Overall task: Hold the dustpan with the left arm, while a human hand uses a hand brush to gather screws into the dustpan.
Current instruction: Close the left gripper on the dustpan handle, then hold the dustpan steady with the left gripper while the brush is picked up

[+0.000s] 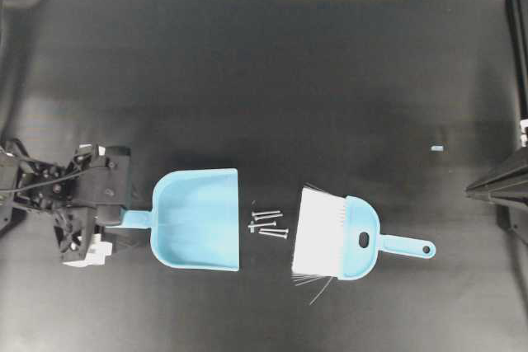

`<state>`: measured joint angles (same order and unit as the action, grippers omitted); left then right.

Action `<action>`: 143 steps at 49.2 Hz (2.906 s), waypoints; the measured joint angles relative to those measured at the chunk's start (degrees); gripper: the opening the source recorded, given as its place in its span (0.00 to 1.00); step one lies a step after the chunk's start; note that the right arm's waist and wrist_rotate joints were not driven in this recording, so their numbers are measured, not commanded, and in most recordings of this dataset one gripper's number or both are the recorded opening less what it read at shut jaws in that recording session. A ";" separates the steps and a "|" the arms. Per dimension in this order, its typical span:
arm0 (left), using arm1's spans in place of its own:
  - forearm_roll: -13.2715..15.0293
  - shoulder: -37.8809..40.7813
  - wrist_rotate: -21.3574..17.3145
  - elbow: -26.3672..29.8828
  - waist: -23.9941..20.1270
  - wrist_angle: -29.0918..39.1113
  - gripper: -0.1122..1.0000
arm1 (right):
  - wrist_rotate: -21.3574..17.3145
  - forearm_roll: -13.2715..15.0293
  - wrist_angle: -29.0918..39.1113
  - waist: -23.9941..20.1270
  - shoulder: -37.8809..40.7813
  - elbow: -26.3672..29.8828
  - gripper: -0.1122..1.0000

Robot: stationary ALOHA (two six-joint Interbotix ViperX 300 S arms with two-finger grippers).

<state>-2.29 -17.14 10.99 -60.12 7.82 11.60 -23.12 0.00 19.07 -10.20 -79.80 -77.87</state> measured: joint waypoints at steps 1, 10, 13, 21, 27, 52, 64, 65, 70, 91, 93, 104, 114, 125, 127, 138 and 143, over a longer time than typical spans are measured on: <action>0.00 0.35 -0.09 0.09 -0.09 -0.09 0.89 | 0.00 0.00 0.18 0.00 -0.18 -0.09 0.10; -0.09 3.87 0.00 1.14 -1.85 -0.09 0.89 | 0.00 0.00 0.26 0.00 -0.97 -0.09 0.10; -0.09 5.10 0.00 1.14 -2.29 -0.26 0.89 | -0.09 0.00 -0.44 0.00 -0.97 -0.26 0.10; -0.09 8.44 -0.09 1.41 -3.69 -0.97 0.89 | 0.00 0.00 -4.22 0.00 -0.97 -1.14 0.10; -0.09 9.84 -0.09 1.67 -3.78 -3.25 0.89 | 0.00 0.00 -7.91 0.00 -0.97 -1.85 0.10; -0.09 10.99 0.09 1.76 -3.78 -5.98 0.68 | 0.00 0.70 -7.21 0.00 -1.76 -5.71 0.10; -0.09 10.99 0.18 1.67 -3.34 -5.89 0.37 | 0.00 0.70 -7.03 0.00 -1.85 -5.80 0.10; -0.09 10.90 0.18 1.67 -3.25 -5.98 0.37 | 0.00 0.70 -6.94 0.00 -1.85 -5.80 0.10; -0.09 10.63 0.09 1.58 -3.08 -5.98 0.37 | -0.09 0.62 -7.03 0.00 -2.02 -5.71 0.10; -0.09 7.82 -0.26 3.69 -2.55 -0.35 0.37 | 0.00 0.70 -6.94 0.00 -2.02 -5.80 0.10; -0.09 7.82 -0.26 4.48 -2.64 1.23 0.37 | -0.09 0.70 -6.94 0.00 -2.02 -5.80 0.10; -0.09 9.58 -0.62 8.44 -3.25 9.76 0.37 | 0.00 0.70 -6.94 0.00 -2.02 -5.80 0.10; -0.09 10.02 -0.88 9.23 -4.66 11.95 0.37 | -0.09 0.70 -6.94 0.00 -2.02 -5.80 0.10; -0.09 10.02 -1.05 9.32 -4.75 12.66 0.37 | 0.00 0.70 -6.94 0.00 -2.02 -5.80 0.10; -0.09 10.11 -1.05 9.40 -4.83 12.74 0.37 | -0.09 0.70 -7.03 0.00 -2.02 -5.80 0.10; -0.09 10.28 -1.05 9.84 -4.31 12.83 0.37 | 0.00 0.70 -6.94 0.00 -2.02 -5.80 0.10; -0.09 10.28 -1.05 9.84 -3.52 13.01 0.37 | 0.00 0.70 -7.03 0.00 -2.02 -5.80 0.10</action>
<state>-2.37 -6.86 9.93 -50.27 4.31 24.61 -23.12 0.70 12.04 -10.20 -81.83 -83.67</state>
